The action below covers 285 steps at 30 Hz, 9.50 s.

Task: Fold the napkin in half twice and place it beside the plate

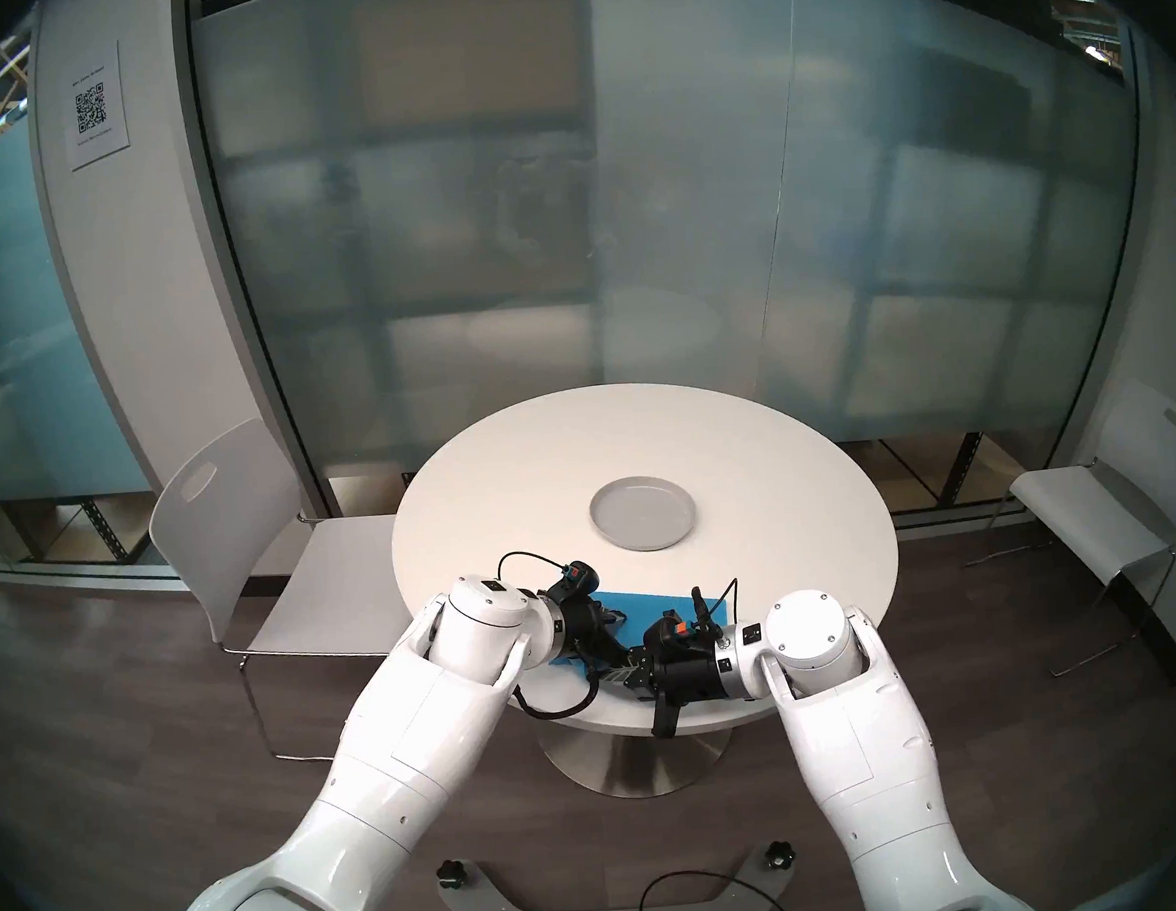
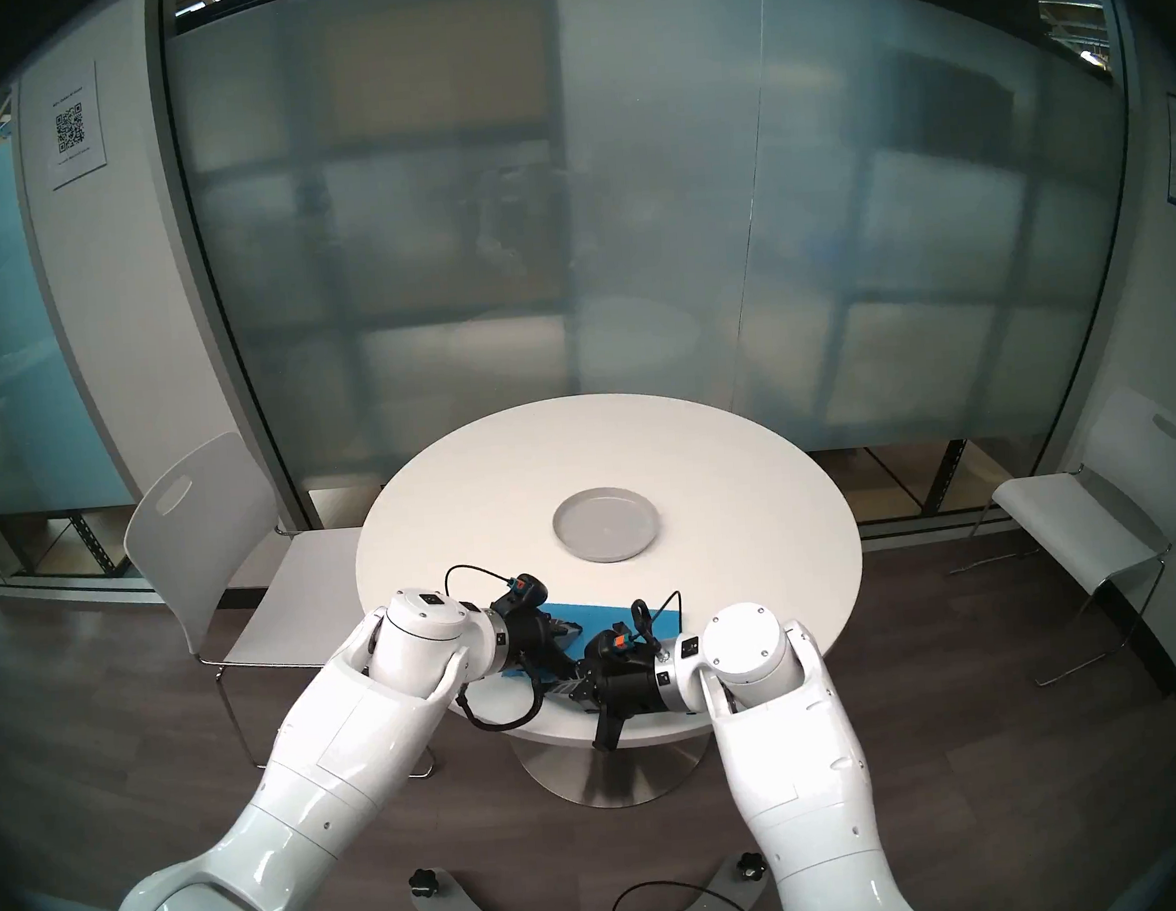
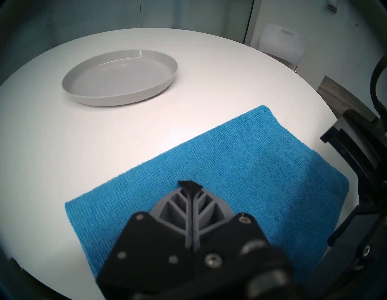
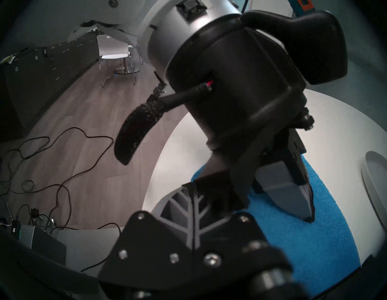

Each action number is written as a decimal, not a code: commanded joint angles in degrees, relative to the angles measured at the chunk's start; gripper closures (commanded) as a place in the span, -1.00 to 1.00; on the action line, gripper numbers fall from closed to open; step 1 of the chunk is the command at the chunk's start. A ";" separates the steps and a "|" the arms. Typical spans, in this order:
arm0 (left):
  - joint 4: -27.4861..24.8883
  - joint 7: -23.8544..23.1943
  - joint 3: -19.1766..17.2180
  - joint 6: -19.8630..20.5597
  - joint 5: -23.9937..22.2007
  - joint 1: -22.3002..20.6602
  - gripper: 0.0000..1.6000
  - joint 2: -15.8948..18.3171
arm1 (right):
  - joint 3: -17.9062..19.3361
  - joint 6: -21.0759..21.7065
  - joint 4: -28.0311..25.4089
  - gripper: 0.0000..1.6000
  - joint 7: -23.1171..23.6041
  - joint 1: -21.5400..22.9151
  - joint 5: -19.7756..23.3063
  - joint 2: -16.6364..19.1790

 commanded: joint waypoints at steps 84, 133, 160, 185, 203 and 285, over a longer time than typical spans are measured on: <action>0.63 -0.49 -2.17 -3.01 1.70 1.04 1.00 1.19 | 19.09 2.48 -12.96 -0.15 -1.58 -5.43 1.70 1.73; -3.21 -1.66 -4.01 -2.38 1.42 4.42 1.00 1.96 | 16.22 2.02 -3.58 -0.31 -5.53 -0.61 -1.83 1.42; -3.75 -1.96 -4.31 -2.12 1.44 4.51 1.00 1.91 | 14.36 2.27 2.29 -0.19 -6.27 1.33 -3.56 2.54; -3.29 -2.00 -4.17 -2.13 1.51 4.11 1.00 1.72 | 14.16 1.26 3.16 0.73 -5.62 2.19 -2.74 2.50; -2.52 -2.07 -4.12 -2.45 1.50 3.75 1.00 1.42 | 14.99 0.20 0.04 1.00 -5.53 3.25 -1.36 1.71; -2.40 -0.23 -3.61 -2.35 0.06 1.30 1.00 -0.88 | 17.21 1.02 -4.58 1.00 0.75 -0.47 -2.33 1.69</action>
